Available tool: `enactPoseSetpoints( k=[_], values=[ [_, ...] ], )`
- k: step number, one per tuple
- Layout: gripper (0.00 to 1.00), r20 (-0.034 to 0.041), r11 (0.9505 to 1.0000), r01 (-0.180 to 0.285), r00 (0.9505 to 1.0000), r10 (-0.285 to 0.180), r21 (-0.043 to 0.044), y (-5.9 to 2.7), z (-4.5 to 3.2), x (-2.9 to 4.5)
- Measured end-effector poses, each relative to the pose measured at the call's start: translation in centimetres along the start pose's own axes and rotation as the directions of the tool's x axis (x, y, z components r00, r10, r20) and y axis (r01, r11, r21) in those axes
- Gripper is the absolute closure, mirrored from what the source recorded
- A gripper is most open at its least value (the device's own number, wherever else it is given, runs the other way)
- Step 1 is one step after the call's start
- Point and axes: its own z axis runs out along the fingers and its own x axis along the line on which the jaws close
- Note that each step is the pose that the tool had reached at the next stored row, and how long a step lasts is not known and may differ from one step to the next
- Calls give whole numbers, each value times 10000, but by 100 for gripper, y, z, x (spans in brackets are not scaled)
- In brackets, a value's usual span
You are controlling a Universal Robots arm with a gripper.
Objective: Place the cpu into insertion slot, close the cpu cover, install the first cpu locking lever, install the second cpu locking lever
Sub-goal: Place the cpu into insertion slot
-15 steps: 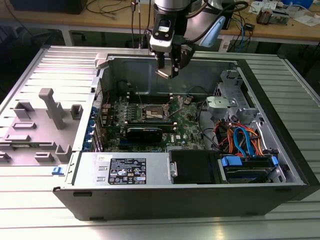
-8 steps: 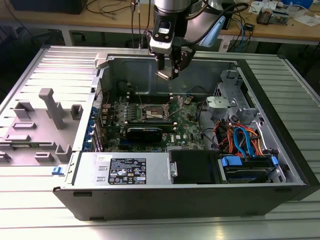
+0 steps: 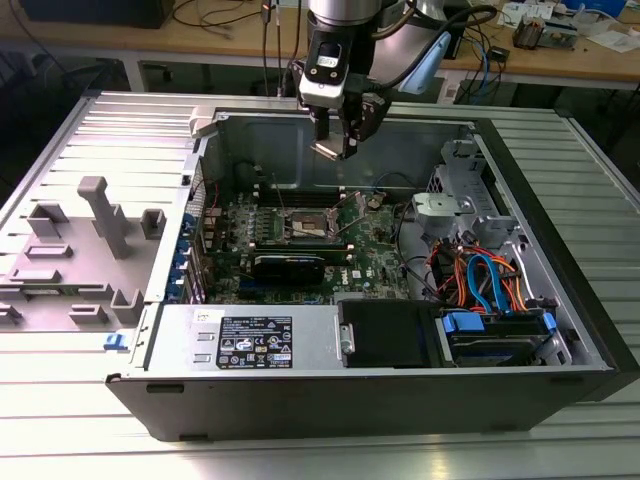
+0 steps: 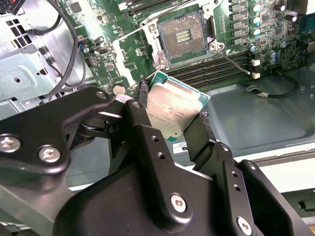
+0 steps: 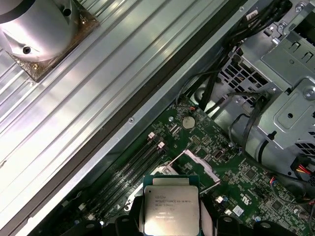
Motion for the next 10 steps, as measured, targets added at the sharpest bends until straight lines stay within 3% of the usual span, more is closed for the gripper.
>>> enactPoseSetpoints(
  k=[4, 10],
  values=[
    [46, 9, 10000, -90, 10000, 90, 0, 0, 0, -1],
    [46, 59, 9977, -681, 9977, 681, -15, -1, 6, 0]
  ],
)
